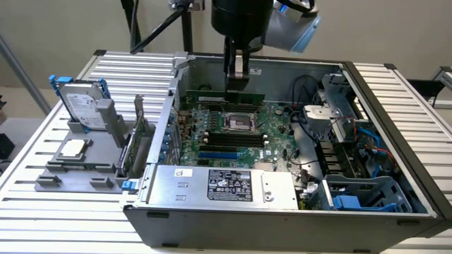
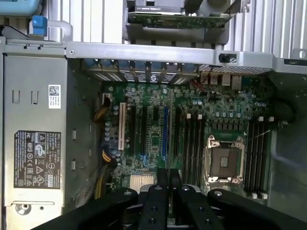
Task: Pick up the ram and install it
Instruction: 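Pick up the ram and move it above insertion slot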
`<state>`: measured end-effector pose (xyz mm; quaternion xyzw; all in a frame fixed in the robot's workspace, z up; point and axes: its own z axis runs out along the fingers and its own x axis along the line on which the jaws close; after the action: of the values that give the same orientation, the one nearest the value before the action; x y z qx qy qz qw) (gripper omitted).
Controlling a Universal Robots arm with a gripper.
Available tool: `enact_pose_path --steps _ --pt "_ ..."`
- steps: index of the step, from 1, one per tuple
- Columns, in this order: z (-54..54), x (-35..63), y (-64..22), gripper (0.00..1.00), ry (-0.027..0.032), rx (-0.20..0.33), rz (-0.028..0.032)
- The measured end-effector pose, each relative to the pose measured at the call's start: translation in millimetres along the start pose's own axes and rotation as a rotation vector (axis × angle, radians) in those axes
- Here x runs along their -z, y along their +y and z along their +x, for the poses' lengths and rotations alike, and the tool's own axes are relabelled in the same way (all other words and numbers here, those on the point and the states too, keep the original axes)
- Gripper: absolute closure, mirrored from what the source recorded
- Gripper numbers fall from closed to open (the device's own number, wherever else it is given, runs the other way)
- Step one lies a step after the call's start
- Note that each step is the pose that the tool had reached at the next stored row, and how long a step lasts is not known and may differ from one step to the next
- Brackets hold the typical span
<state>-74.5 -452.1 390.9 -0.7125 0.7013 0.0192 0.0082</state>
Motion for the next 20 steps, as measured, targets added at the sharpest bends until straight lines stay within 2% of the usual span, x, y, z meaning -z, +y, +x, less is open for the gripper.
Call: enact_pose_path --steps 6,9,15,20 --pt "-26.5 -7.1 -10.6 0.87 0.0013 0.0 0.0" --pt "-35.0 -10.9 -16.5 0.87 0.0015 0.0 0.0" --pt "-39.4 -16.2 -28.4 0.87 0.0014 -0.012 0.0005" --pt "-40.3 -19.6 -33.4 0.87 0.0034 -0.038 0.0018"
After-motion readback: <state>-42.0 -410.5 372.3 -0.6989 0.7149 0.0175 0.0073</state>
